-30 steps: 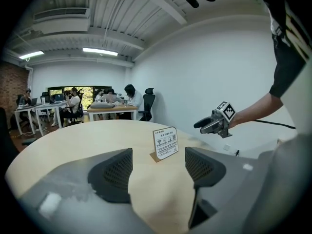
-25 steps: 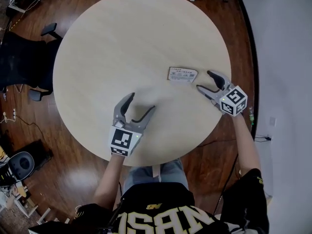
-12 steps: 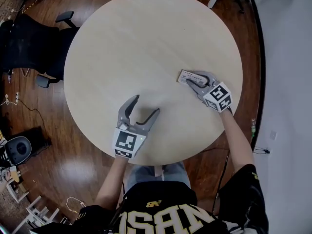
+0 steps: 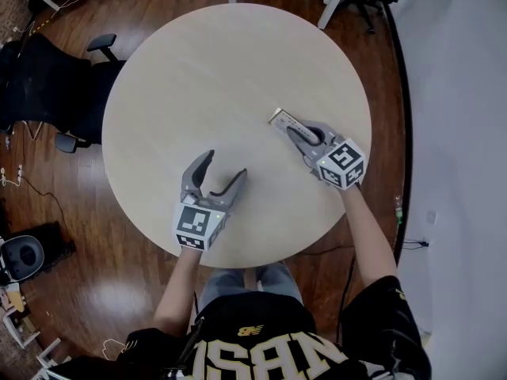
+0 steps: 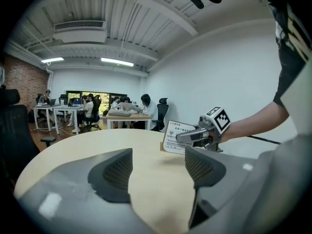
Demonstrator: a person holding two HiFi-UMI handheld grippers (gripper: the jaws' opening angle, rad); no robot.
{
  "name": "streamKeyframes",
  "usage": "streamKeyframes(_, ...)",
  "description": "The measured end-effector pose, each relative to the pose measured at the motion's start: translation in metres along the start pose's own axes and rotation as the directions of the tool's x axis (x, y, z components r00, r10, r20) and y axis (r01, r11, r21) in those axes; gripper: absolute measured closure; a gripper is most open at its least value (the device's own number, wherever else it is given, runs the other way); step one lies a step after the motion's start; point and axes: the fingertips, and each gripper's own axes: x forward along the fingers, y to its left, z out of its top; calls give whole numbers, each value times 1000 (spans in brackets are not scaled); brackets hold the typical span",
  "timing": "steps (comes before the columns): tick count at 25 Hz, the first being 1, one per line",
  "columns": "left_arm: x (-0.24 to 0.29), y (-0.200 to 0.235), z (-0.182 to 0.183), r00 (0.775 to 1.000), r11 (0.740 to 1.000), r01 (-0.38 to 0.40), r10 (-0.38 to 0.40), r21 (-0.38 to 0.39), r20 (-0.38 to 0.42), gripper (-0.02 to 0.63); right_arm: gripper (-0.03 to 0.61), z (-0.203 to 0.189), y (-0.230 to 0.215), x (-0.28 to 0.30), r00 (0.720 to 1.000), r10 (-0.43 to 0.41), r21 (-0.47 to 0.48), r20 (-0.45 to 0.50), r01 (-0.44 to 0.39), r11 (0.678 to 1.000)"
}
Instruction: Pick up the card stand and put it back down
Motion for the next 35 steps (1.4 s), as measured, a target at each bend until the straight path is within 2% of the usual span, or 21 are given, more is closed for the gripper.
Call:
streamKeyframes(3, -12, 5, 26, 998, 1000, -23, 22, 18, 57, 275, 558, 50, 5, -23, 993, -102, 14, 56, 102, 995)
streamKeyframes(5, -22, 8, 54, 992, 998, -53, 50, 18, 117, 275, 558, 81, 2, -44, 972, -223, 5, 70, 223, 975)
streamKeyframes(8, -49, 7, 104, 970, 992, -129, 127, 0, 209, 279, 558, 118, 4, -86, 906, -415, 43, 85, 412, 910)
streamKeyframes(10, -65, 7, 133, 949, 983, -185, 177, 7, 263, 279, 558, 140, 10, -113, 858, -501, 79, 107, 495, 865)
streamKeyframes(13, -85, 14, 167, 917, 960, -277, 251, 41, 310, 279, 558, 173, 26, -142, 797, -583, 131, 157, 568, 812)
streamKeyframes(17, -118, 17, 195, 873, 916, -385, 321, 112, 368, 304, 558, 196, 61, -168, 743, -636, 202, 209, 603, 772)
streamKeyframes(19, -133, 14, 203, 858, 909, -401, 327, 117, 396, 304, 558, 200, 82, -174, 744, -630, 250, 222, 581, 775)
streamKeyframes(22, -158, 10, 210, 837, 906, -415, 341, 88, 429, 304, 558, 201, 115, -176, 775, -586, 302, 235, 515, 802)
streamKeyframes(25, -177, 9, 204, 816, 895, -441, 365, 73, 449, 304, 558, 200, 141, -176, 772, -590, 297, 239, 520, 801)
streamKeyframes(30, -186, 6, 196, 813, 895, -442, 373, 56, 447, 304, 558, 205, 165, -171, 769, -576, 264, 278, 515, 816)
streamKeyframes(35, -192, -1, 201, 814, 904, -424, 356, 51, 460, 304, 558, 207, 168, -171, 771, -566, 267, 291, 503, 822)
